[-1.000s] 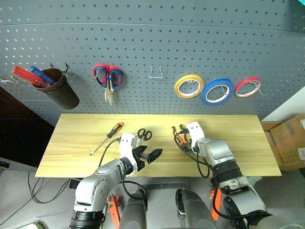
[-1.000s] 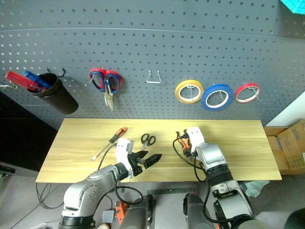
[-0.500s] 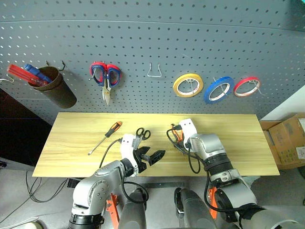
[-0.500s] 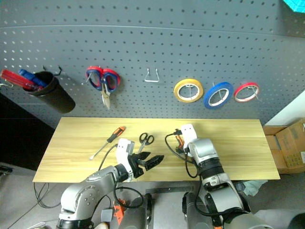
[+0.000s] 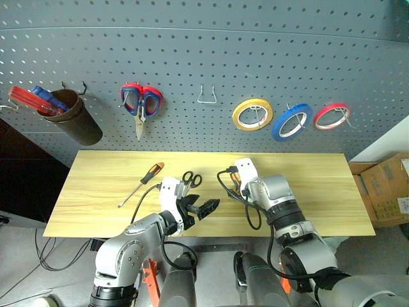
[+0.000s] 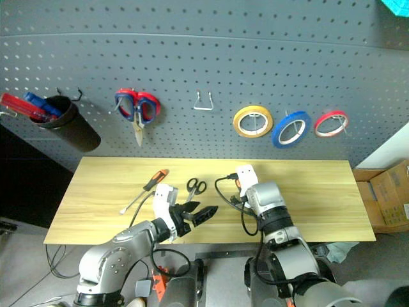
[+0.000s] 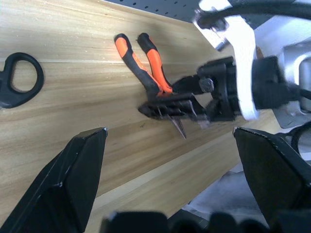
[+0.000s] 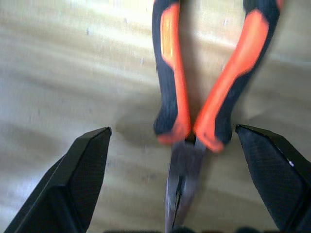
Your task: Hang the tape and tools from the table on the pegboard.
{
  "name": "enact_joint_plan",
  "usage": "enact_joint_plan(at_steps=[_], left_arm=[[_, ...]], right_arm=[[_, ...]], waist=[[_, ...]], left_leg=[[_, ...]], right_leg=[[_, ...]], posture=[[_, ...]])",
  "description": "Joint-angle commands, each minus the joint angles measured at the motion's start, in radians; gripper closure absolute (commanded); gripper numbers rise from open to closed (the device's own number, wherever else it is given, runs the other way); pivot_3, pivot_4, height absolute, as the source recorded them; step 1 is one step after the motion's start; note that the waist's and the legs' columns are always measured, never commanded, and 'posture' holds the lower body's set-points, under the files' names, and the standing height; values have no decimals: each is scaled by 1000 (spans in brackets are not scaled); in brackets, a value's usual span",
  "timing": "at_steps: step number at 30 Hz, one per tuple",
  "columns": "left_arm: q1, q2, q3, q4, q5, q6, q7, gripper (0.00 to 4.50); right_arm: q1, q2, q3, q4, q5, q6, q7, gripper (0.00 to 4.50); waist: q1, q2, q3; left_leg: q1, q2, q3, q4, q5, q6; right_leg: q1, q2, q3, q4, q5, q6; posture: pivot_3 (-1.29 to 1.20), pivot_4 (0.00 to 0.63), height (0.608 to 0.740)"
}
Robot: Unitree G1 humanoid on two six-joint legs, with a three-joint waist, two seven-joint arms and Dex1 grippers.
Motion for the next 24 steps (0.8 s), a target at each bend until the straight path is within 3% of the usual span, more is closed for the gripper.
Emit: enact_joint_plan(at_steps=[1, 6, 9, 15, 18, 22, 24], left_arm=[[2, 5, -1, -34, -22, 2, -11, 0], [5, 11, 0, -39, -29, 8, -8, 0], [3, 17, 1, -35, -31, 9, -13, 0], [-23, 13, -2, -11, -36, 9, -17, 0], [-38, 17, -4, 0, -38, 5, -26, 0], [-51, 18, 44, -52, -106, 14, -47, 0], [-50, 19, 77, -79, -157, 28, -48, 0]], right_arm=[[8, 11, -33, 130, 12, -53, -25, 24], [-6, 13, -46, 197, 16, -98, -42, 24], [8, 12, -49, 165, 23, -74, -38, 619], [27, 4, -47, 127, 24, -59, -29, 2666], [40, -23, 17, 57, 16, -63, 45, 2818], [160, -132, 88, -379, 107, 16, 221, 2818], [224, -192, 103, -585, 159, 63, 283, 2818]], waist=[[0, 0, 0], [0, 0, 0], [0, 0, 0], [0, 0, 0], [0, 0, 0], [3, 0, 0], [6, 1, 1]], left_leg=[[0, 0, 0, 0, 0, 0], [0, 0, 0, 0, 0, 0], [0, 0, 0, 0, 0, 0], [0, 0, 0, -3, 0, 0], [0, 0, -1, -5, 0, 0], [-3, -1, 0, -10, 0, 0], [-14, -1, -1, -11, 0, 0]], right_leg=[[0, 0, 0, 0, 0, 0], [0, -1, 0, -1, 0, 0], [0, -1, 1, -1, 0, 0], [0, -1, 1, -2, 0, 0], [-1, 0, 0, -2, -1, -1], [-6, 0, 1, -2, -1, 3], [-18, 0, 1, 0, -2, 6]], posture=[[141, 328, 740], [142, 326, 740], [137, 322, 740], [129, 316, 740], [127, 312, 740], [137, 296, 740], [138, 286, 740]])
